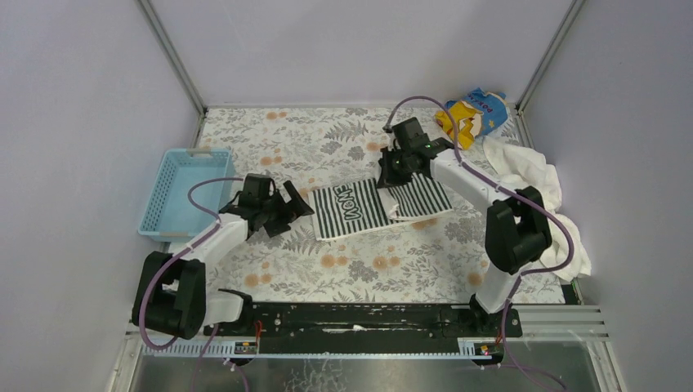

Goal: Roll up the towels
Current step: Fold the towel at the center of the board.

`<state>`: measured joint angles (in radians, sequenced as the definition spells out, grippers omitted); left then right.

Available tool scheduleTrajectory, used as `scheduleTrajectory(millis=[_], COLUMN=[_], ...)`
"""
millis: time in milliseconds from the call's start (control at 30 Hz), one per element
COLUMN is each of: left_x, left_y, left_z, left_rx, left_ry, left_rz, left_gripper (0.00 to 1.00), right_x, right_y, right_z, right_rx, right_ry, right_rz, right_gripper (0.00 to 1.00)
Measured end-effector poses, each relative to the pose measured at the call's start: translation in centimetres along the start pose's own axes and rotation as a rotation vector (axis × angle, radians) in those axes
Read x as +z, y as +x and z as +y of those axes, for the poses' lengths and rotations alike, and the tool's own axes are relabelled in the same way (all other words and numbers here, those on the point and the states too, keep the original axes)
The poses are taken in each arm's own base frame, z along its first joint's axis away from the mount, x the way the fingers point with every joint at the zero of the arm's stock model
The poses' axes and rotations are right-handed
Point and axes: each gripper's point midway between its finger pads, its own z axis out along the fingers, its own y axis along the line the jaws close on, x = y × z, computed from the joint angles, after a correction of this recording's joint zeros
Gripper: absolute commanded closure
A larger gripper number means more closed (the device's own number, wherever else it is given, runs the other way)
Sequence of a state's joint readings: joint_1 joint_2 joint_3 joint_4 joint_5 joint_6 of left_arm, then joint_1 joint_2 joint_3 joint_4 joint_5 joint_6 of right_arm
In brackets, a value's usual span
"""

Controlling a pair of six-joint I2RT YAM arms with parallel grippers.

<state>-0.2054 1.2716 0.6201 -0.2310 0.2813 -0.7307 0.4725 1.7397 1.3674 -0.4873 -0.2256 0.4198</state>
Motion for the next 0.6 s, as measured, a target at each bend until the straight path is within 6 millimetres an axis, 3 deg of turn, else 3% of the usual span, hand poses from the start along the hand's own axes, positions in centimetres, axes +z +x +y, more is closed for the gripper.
scheduleTrajectory(millis=[133,367,600], left_x=[0.7,2.0,4.0], left_y=[0.7,1.2,1.8], left_z=[-0.1,0.0,0.2], left_rx=[0.003,0.001,-0.011], left_ry=[-0.002,-0.01,-0.012], left_rz=[0.023,0.039,0.058], left_gripper=[0.12,0.3,0.43], right_x=[1.0,0.6,0.9], right_y=[0.3,-0.6,-1.0], right_z=[2.0,4.8,6.0], right_rx=[-0.036,-0.078,-0.088], right_ry=[0.02,0.042,0.062], right_rz=[0.028,-0.009,-0.021], right_gripper=[1.0,1.0,0.99])
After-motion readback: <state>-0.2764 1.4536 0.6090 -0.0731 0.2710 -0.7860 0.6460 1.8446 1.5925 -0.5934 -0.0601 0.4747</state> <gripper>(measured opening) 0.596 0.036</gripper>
